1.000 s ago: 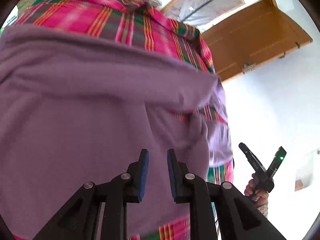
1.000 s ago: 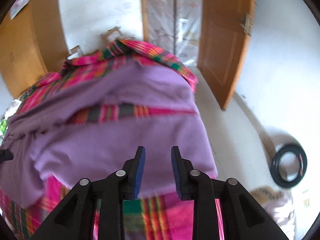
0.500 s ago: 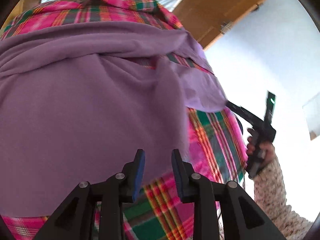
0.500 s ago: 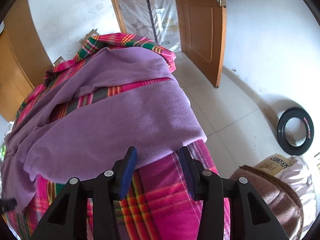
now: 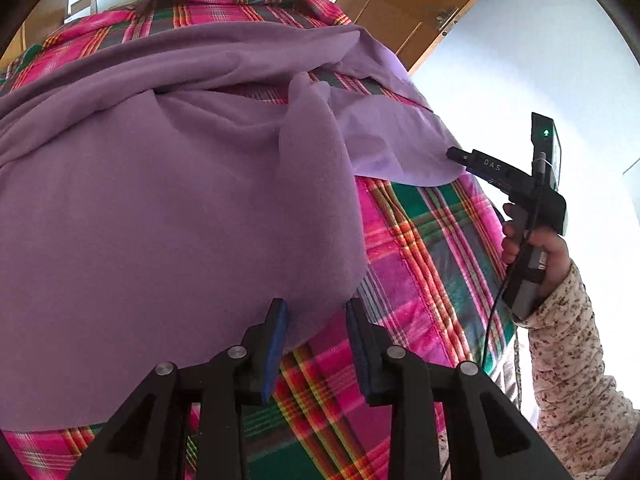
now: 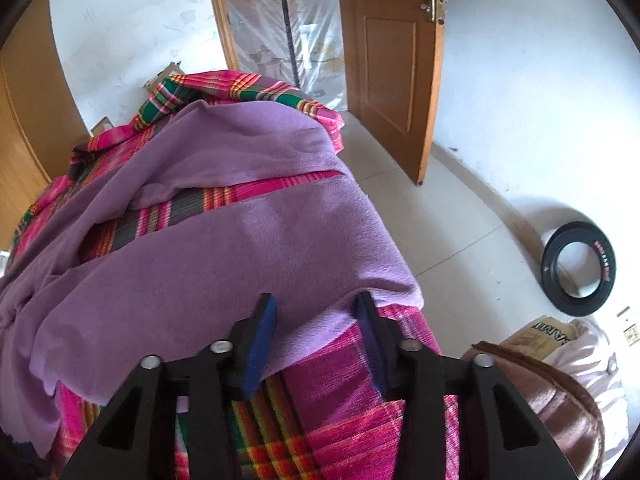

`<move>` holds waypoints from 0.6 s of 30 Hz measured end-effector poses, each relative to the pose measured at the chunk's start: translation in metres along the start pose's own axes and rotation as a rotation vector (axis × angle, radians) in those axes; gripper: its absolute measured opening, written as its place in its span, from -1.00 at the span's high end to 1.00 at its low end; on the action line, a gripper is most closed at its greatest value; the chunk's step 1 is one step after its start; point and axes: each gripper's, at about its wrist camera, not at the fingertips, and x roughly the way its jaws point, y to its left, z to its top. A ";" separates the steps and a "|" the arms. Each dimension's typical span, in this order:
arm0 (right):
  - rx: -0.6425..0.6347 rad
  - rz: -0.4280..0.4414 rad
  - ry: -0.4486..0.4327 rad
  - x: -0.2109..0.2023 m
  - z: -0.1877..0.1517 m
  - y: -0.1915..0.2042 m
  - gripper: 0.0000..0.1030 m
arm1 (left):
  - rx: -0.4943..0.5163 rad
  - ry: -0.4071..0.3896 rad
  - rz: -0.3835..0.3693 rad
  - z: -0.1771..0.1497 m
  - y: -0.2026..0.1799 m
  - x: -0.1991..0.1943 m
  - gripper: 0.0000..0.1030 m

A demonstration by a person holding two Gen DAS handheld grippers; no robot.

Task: Fold clothes

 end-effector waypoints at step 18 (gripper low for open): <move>0.043 0.004 -0.125 -0.036 0.000 -0.021 0.88 | -0.015 -0.046 0.019 0.003 0.003 -0.004 0.89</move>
